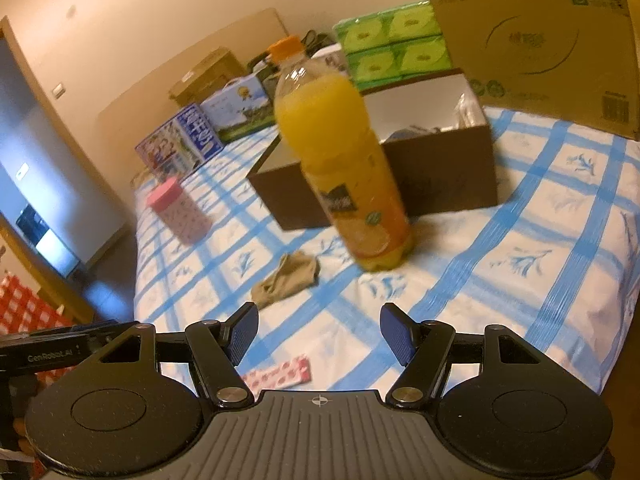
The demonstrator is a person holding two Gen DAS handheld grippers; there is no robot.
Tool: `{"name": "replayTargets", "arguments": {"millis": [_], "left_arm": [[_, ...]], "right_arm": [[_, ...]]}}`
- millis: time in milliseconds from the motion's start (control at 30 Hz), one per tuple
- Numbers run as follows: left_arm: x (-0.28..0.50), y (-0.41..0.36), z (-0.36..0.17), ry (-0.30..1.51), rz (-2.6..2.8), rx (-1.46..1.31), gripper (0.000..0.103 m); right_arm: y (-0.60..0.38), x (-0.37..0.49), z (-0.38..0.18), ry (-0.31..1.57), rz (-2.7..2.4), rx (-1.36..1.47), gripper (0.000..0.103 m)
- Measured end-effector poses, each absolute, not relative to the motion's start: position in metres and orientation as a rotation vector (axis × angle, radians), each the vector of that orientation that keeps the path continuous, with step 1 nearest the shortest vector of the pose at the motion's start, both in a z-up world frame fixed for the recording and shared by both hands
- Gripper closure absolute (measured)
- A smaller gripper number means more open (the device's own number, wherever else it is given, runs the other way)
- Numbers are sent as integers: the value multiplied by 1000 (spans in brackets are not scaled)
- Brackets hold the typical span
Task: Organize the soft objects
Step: 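Withdraw both tools from the box back over the bed, then move the right tool toward the pink printed wrapper on the bed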
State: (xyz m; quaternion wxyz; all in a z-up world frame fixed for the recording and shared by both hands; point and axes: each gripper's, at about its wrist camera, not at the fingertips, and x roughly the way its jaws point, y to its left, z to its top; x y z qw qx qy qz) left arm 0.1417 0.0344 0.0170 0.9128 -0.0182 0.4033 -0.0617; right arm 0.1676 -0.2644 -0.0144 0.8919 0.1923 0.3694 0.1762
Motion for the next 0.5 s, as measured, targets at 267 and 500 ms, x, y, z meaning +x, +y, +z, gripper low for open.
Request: {"name": "replayTargets", "arguments": {"millis": [267, 500], "left_arm": [[129, 28, 0, 865, -136, -11, 44], [127, 26, -19, 910, -132, 8, 44]], "right_arm": [[-236, 153, -33, 821, 403, 297, 36], [-213, 145, -51, 853, 441, 186, 36]]}}
